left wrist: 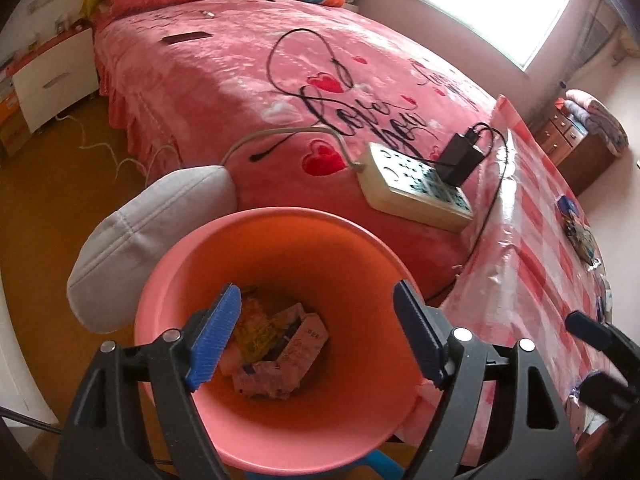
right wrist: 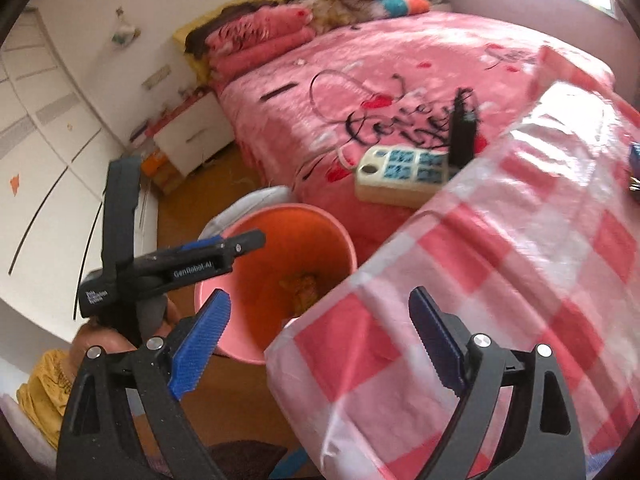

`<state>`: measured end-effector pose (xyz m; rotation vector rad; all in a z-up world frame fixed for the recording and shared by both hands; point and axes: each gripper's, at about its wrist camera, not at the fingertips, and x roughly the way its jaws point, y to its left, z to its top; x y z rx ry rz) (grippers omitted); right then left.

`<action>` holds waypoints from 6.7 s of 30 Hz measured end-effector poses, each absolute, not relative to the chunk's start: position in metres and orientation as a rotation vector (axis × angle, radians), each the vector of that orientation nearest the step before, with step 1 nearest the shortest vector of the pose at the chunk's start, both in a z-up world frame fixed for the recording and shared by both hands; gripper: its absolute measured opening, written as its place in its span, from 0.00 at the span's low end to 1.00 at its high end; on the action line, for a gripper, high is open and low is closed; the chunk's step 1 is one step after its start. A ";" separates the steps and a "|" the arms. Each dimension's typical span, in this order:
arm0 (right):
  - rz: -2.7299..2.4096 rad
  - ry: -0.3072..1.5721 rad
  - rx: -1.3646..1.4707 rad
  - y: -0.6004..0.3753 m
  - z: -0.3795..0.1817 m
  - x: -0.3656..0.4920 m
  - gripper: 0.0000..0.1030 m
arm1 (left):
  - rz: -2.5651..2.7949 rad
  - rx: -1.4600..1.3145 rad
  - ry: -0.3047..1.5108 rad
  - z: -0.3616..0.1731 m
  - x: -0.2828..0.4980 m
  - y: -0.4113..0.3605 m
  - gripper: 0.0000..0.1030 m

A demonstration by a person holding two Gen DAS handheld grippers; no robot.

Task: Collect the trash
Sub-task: 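Move both open tools back over the checkered sheet, then grasp the grey foil packet with the left tool, then grasp the white printed milk carton with the right tool while the left tool holds the grey packet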

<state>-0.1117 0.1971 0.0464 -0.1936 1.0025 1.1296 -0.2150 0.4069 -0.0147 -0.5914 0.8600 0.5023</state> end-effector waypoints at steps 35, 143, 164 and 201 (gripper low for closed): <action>0.895 0.775 0.095 0.027 0.096 -0.058 0.91 | 0.142 -0.306 0.875 0.040 -0.147 0.248 0.77; 0.944 0.920 -0.115 -0.070 0.025 -0.053 0.91 | -0.089 -0.145 0.908 0.066 -0.128 0.162 0.63; 0.910 1.075 -0.082 -0.046 0.007 -0.095 0.92 | -0.121 -0.272 0.872 0.046 -0.127 0.203 0.64; 0.573 1.045 -0.189 0.046 0.015 -0.081 0.87 | -0.199 -0.369 0.761 0.031 -0.137 0.235 0.64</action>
